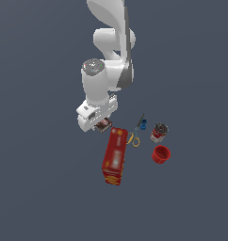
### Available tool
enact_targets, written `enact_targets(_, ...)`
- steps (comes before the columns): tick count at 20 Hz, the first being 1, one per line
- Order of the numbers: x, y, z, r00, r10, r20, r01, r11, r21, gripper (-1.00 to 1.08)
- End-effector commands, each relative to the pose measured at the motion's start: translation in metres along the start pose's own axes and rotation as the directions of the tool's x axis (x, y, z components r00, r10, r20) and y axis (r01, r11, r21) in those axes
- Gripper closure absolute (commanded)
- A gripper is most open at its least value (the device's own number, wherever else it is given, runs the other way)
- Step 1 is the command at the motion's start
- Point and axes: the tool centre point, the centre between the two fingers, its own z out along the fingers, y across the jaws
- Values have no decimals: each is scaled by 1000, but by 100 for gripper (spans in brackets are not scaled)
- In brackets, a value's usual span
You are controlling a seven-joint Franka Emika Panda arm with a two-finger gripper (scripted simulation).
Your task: Pick up a designated object from a clutter of objects.
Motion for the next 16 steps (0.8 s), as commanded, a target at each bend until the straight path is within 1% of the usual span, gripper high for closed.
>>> enact_targets(1, 20, -18, -19, 1000, 1, 1, -1, 1000, 0, 108)
enact_targets(16, 141, -117, -132, 1000, 0, -1, 0, 1000, 2, 108)
